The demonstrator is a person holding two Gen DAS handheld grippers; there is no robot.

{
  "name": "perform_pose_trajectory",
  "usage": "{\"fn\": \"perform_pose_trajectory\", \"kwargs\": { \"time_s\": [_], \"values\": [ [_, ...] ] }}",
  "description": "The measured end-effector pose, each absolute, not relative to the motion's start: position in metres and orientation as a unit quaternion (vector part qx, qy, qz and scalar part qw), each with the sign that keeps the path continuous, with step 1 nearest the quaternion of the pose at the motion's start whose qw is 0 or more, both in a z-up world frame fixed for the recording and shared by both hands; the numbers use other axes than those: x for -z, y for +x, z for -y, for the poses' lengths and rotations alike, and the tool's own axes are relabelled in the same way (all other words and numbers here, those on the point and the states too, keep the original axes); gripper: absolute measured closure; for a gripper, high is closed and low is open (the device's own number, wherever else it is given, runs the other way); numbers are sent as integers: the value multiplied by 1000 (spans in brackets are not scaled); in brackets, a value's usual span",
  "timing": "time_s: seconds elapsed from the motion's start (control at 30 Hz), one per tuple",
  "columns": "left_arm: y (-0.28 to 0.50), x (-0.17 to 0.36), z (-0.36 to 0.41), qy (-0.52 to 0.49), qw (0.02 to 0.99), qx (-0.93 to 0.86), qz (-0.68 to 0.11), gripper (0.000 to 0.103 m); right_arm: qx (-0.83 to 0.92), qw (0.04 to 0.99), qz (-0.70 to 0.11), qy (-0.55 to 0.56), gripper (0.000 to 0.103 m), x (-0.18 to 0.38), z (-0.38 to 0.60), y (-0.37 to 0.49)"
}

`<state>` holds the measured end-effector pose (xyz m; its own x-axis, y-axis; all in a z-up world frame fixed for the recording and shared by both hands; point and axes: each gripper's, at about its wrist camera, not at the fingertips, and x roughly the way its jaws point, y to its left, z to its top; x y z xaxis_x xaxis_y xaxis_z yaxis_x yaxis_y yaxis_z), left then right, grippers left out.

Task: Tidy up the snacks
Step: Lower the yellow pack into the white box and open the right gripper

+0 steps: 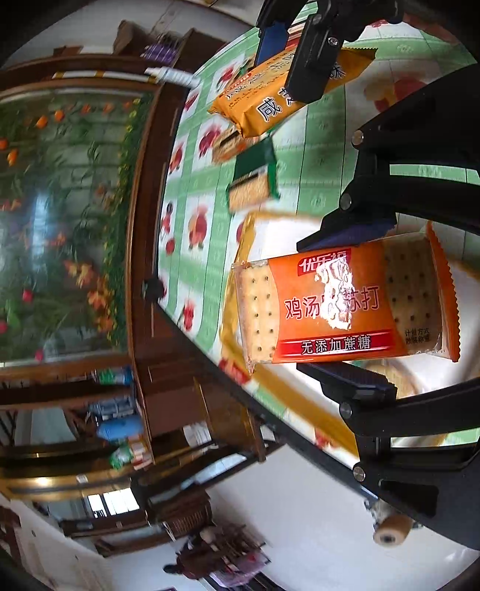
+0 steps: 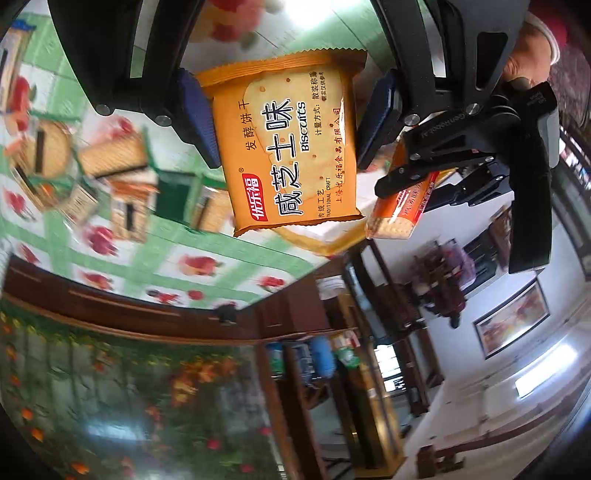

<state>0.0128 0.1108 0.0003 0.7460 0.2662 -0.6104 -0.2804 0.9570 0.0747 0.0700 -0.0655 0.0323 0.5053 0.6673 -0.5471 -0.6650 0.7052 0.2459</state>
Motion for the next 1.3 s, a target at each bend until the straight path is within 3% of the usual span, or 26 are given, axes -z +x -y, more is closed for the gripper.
{"fn": "perform_pose_trajectory", "kwargs": {
  "time_s": [0.43,1.3],
  "values": [
    [3,13,-165,-48,923,-195,-329,48,-439,845,-306,-26,30,-47,-16,75],
    [14,38,-193,-66,909,-200,-359,48,-440,818,-368,-28,30,11,-68,114]
  ]
}}
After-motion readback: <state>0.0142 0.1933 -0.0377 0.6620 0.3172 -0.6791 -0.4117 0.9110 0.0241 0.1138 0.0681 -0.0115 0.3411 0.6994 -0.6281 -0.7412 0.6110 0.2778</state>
